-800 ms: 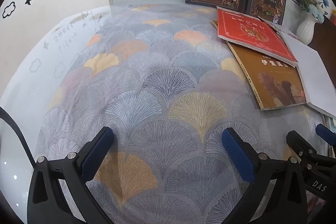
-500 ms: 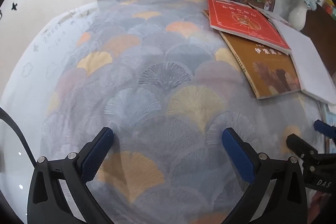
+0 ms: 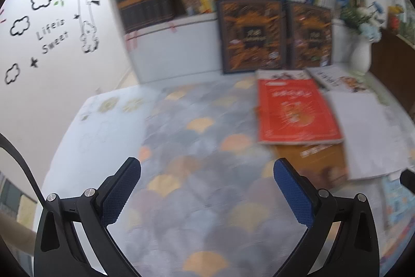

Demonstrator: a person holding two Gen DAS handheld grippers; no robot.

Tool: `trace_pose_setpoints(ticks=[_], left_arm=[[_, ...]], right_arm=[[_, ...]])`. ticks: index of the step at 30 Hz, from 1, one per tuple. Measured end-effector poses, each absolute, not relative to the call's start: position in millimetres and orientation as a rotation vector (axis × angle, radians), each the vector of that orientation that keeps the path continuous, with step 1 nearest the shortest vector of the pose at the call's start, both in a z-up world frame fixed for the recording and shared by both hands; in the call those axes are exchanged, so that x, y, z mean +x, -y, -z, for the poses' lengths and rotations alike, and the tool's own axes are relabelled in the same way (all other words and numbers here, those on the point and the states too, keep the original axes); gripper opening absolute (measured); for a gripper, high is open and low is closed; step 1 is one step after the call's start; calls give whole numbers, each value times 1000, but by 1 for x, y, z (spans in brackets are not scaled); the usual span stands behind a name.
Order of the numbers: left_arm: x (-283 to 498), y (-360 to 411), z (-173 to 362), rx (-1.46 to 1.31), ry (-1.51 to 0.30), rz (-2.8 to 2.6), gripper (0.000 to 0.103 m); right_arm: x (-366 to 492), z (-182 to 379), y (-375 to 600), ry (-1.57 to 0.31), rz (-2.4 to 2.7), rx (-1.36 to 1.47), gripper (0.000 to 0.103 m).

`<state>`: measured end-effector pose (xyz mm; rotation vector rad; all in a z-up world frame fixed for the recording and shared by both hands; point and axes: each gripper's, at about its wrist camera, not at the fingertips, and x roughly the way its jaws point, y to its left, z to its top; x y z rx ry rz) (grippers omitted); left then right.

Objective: Organize books
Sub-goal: 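Move the left tool toward the white paper booklet on the book pile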

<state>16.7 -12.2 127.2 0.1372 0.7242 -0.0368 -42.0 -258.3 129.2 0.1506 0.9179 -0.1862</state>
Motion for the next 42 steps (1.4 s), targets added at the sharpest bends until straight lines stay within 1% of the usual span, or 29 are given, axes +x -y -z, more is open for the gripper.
trace_pose_setpoints(ticks=[3, 6, 9, 18, 32, 37, 42], left_arm=[[7, 32, -137, 159, -688, 28, 102], [4, 58, -149, 180, -650, 4, 102], [7, 85, -155, 158, -664, 38, 102], [7, 159, -148, 148, -737, 39, 102], [6, 199, -128, 115, -815, -6, 102], [18, 205, -109, 83, -892, 47, 102], [31, 205, -90, 42, -959, 75, 102]], right_arm=[[-46, -147, 284, -885, 210, 182, 103], [-51, -153, 310, -862, 207, 191, 103], [-52, -159, 332, -862, 188, 196, 103], [-50, -161, 384, -903, 102, 195, 103], [-39, -141, 423, -964, -3, 158, 103], [-29, -130, 432, -993, -36, 176, 103], [-16, -118, 439, -1008, -59, 198, 98]])
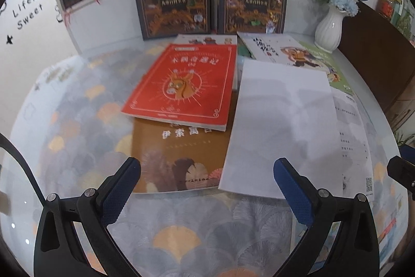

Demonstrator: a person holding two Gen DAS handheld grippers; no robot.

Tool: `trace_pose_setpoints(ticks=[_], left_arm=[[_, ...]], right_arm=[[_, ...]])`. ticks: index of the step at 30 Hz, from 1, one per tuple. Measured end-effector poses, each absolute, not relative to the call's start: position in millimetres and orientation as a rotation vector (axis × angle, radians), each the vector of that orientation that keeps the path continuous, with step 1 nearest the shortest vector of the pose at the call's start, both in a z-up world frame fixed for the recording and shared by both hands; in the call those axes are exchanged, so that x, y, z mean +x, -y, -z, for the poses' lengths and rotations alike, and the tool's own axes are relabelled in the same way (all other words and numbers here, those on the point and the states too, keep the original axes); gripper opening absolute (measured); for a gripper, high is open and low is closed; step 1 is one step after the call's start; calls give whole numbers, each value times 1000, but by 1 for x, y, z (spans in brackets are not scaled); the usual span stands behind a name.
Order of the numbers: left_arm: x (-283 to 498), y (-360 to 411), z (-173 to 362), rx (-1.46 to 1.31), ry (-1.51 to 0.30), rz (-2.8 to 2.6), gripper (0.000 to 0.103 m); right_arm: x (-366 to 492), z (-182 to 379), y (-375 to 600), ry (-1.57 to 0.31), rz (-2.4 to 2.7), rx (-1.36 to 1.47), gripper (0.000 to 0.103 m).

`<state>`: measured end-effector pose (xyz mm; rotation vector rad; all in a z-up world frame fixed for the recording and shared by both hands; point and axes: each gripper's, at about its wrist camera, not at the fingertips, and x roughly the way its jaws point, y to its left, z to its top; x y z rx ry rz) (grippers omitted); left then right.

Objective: Organize books
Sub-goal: 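Move the left tool toward the white paper booklet on the book pile, then place the left fingers around the booklet's edge and close them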

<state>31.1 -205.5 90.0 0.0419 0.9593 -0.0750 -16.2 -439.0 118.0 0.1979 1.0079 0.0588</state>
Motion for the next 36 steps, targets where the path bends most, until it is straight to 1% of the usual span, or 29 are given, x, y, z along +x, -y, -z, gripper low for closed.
trace_pose_setpoints(ticks=[3, 4, 7, 9, 11, 12, 13, 14, 22, 30, 34, 36], left_arm=[[39, 204, -80, 29, -994, 87, 102], [41, 203, -78, 26, -999, 89, 100], [48, 203, -72, 18, -1020, 113, 95], [52, 205, -67, 18, -1032, 131, 86], [57, 206, -60, 13, -1059, 152, 71], [59, 207, -56, 9, -1075, 159, 67], [62, 209, -52, 7, -1089, 162, 60], [64, 209, -50, 5, -1097, 164, 59], [73, 216, -40, 6, -1119, 199, 59], [76, 227, -42, 6, -1127, 220, 59], [73, 211, -49, -26, -1092, 148, 59], [77, 201, -47, -50, -1106, 127, 59]], right_arm=[[-8, -111, 443, -1015, -74, 219, 94], [-5, -108, 444, -1021, -82, 233, 93], [5, -96, 444, -1050, -96, 265, 85], [13, -88, 441, -1075, -93, 254, 73], [20, -79, 438, -1099, -94, 241, 64], [24, -75, 437, -1108, -93, 239, 62], [27, -71, 437, -1117, -89, 239, 62], [32, -66, 437, -1131, -85, 241, 62], [54, -46, 442, -1173, -73, 264, 62], [59, -47, 425, -1177, -158, 275, 62], [53, -46, 418, -1179, -172, 266, 62], [53, -46, 417, -1180, -174, 264, 61]])
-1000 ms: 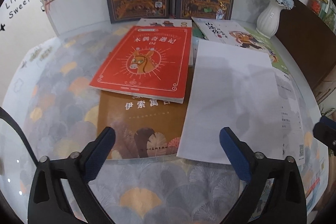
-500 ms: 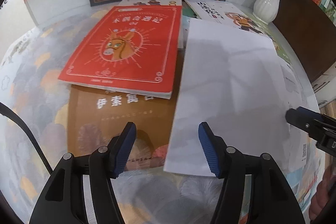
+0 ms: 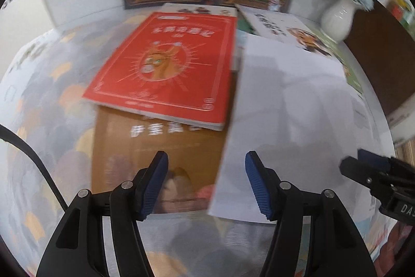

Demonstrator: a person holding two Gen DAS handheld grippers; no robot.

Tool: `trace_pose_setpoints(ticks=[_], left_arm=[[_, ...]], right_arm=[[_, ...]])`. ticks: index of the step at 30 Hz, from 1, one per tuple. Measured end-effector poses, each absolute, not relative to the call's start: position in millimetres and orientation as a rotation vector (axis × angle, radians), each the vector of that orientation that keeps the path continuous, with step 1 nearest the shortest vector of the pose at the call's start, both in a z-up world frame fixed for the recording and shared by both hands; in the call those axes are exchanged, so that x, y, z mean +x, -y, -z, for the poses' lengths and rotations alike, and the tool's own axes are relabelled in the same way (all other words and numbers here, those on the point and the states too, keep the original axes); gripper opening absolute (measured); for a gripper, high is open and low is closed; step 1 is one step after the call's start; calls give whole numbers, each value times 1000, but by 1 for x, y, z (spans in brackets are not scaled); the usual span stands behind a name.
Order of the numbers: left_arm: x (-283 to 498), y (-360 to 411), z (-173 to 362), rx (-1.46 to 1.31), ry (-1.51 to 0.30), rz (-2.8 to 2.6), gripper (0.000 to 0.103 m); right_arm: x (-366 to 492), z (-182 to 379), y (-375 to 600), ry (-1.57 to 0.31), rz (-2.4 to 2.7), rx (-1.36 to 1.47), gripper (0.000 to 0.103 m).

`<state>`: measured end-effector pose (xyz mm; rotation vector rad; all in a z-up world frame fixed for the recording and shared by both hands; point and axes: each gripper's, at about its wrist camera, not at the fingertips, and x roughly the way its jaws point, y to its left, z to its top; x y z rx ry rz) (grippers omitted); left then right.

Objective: Organize books
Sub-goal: 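Place the left fingers around the booklet's edge and close them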

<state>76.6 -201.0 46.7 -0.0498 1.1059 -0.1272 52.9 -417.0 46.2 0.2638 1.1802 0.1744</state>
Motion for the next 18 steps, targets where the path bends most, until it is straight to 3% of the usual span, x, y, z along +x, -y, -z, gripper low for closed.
trace_pose_setpoints(ticks=[18], left_arm=[[68, 232, -42, -49, -1155, 267, 62]], right_arm=[[48, -50, 440, -1184, -272, 393, 61]])
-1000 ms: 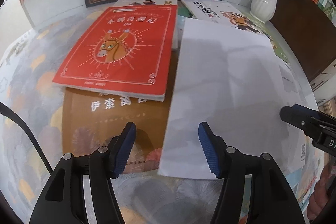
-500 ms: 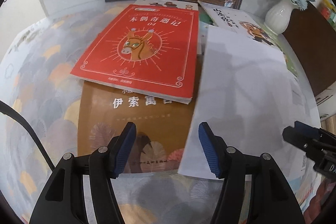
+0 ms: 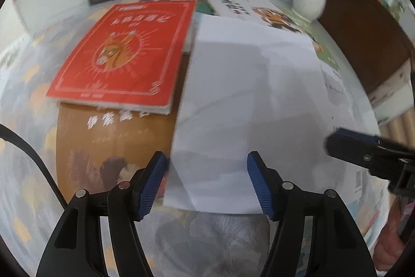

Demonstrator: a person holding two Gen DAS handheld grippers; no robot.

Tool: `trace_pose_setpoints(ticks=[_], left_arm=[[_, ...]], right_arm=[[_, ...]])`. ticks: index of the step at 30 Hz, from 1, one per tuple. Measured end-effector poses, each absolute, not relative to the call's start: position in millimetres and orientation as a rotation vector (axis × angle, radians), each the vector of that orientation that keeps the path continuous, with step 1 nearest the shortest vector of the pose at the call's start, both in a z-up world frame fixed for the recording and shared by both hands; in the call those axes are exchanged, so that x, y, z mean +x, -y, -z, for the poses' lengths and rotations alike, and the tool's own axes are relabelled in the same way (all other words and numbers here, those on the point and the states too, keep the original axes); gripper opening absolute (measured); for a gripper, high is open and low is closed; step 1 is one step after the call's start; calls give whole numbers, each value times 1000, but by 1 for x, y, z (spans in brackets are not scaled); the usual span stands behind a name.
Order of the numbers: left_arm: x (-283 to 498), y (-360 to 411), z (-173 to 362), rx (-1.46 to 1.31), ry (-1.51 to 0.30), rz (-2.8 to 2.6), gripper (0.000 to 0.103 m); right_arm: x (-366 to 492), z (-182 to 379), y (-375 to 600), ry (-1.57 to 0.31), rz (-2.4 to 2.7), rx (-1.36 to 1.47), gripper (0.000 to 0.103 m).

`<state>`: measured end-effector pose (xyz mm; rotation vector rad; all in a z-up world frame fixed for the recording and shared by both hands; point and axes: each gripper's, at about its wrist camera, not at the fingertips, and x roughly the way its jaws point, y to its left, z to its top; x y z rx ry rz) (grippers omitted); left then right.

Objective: Organize books
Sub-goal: 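Place the left fingers around the booklet's edge and close them, then lift the white booklet off the pile with the left tool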

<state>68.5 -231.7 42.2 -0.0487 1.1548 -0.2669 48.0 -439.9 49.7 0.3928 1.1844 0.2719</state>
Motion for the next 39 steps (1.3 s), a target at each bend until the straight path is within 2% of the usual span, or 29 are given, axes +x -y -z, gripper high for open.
trace_pose_setpoints(ticks=[4, 11, 15, 22, 25, 27, 28, 29, 30, 32, 39], left_arm=[[72, 213, -39, -90, -1167, 254, 62], [74, 242, -39, 7, -1176, 329, 65], [72, 237, -39, -38, -1189, 366, 65], [29, 254, -40, -99, -1237, 542, 65], [5, 256, -37, -120, -1258, 581, 65], [-6, 253, -37, -126, -1260, 557, 60], [-10, 250, -36, -141, -1264, 537, 51], [-12, 246, -35, -160, -1269, 519, 36], [-14, 242, -33, -175, -1275, 499, 32], [-14, 238, -29, -195, -1275, 473, 30], [-3, 233, -18, -352, -1274, 450, 31]], right_arm=[[48, -47, 456, -1185, -219, 422, 61], [61, -42, 435, -1195, -289, 442, 62], [57, -45, 444, -1185, -320, 496, 62], [33, -56, 465, -1191, -306, 451, 62], [5, -46, 475, -1253, -314, 415, 61], [-10, -41, 479, -1269, -276, 383, 57], [-19, -39, 480, -1265, -259, 365, 53], [-22, -39, 480, -1263, -255, 361, 47], [-26, -39, 479, -1258, -251, 362, 46], [-29, -39, 473, -1252, -246, 345, 43], [-31, -40, 452, -1223, -209, 192, 43]])
